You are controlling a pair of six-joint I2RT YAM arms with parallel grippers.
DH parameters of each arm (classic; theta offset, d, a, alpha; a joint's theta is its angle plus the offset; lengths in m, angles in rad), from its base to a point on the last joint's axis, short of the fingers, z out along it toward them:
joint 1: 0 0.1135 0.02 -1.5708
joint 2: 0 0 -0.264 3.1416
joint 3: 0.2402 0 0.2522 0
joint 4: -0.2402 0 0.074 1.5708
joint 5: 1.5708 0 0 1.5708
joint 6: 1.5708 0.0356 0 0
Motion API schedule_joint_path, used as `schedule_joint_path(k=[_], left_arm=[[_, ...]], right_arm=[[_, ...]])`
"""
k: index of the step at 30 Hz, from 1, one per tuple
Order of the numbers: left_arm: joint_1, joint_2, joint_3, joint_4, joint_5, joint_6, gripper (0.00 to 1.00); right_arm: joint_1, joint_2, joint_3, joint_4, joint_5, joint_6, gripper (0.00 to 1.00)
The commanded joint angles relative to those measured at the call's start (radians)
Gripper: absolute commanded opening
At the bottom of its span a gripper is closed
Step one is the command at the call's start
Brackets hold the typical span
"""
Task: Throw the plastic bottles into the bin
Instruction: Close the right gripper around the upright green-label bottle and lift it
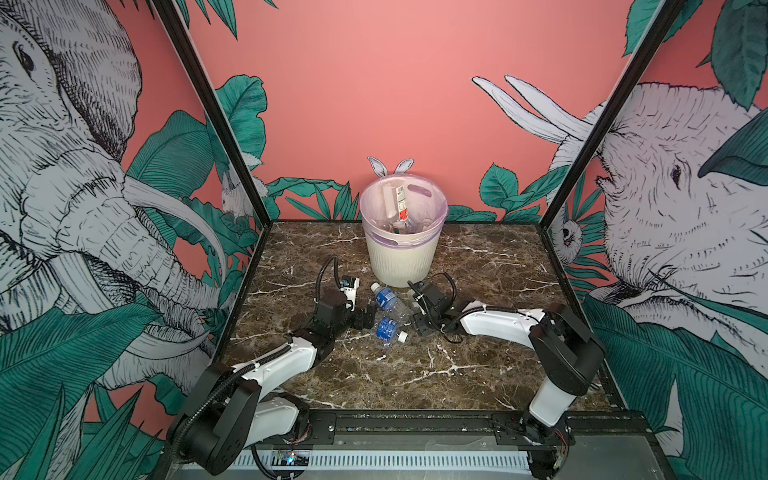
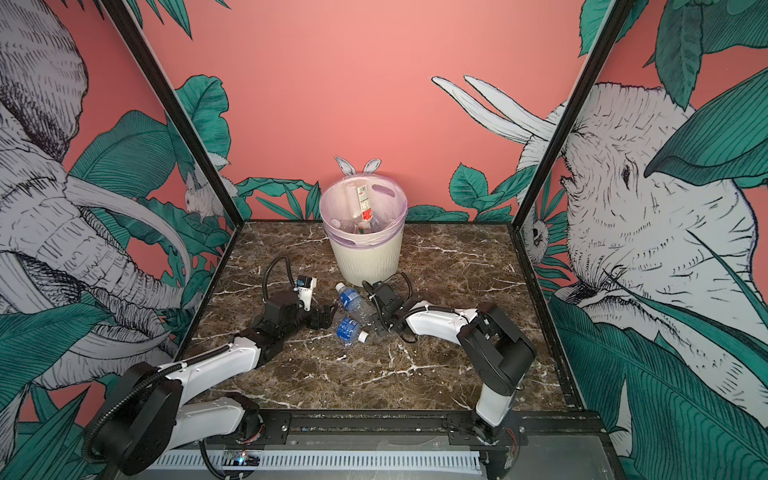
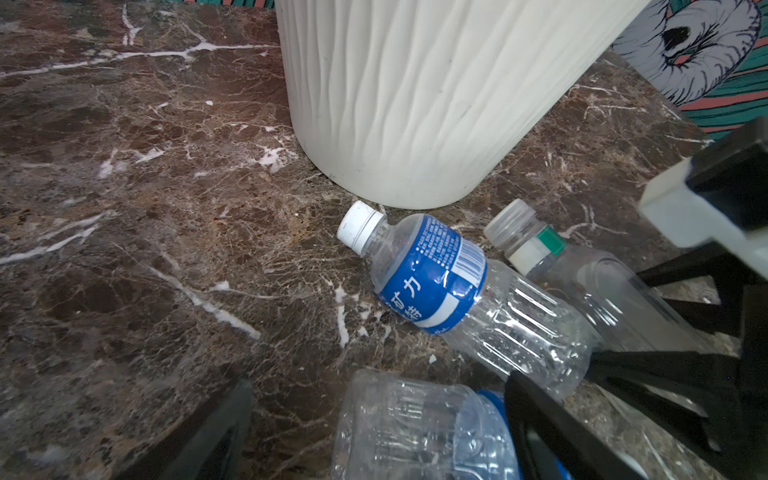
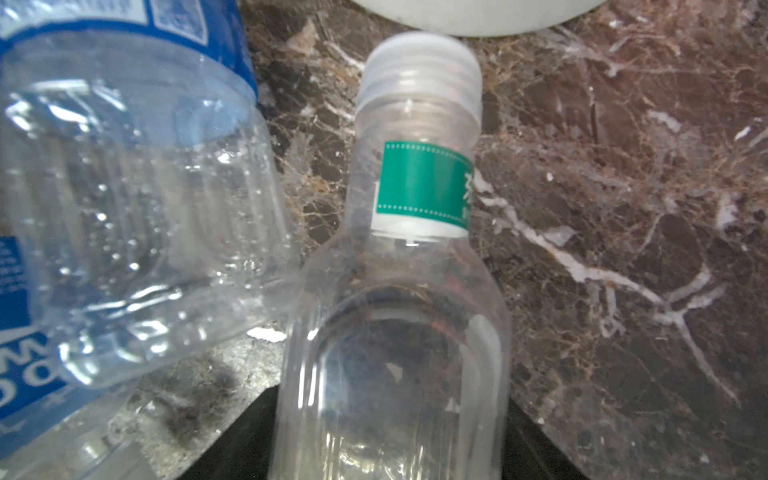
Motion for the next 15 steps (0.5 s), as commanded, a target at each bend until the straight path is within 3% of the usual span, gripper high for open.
schedule_joint_path(k=[1,15], left_arm=[[-0.002,0.002,0.010,0.024,0.007,-0.006,0.95],[-0.002,0.001,0.010,0.030,0.013,-0.007,0.94]], right_arm=[[0.005,-0.010,-0.004,0.009,0.024,0.006,0.66],[0.005,-0.121,-0.096,0.047,0.076,0.026,0.48]])
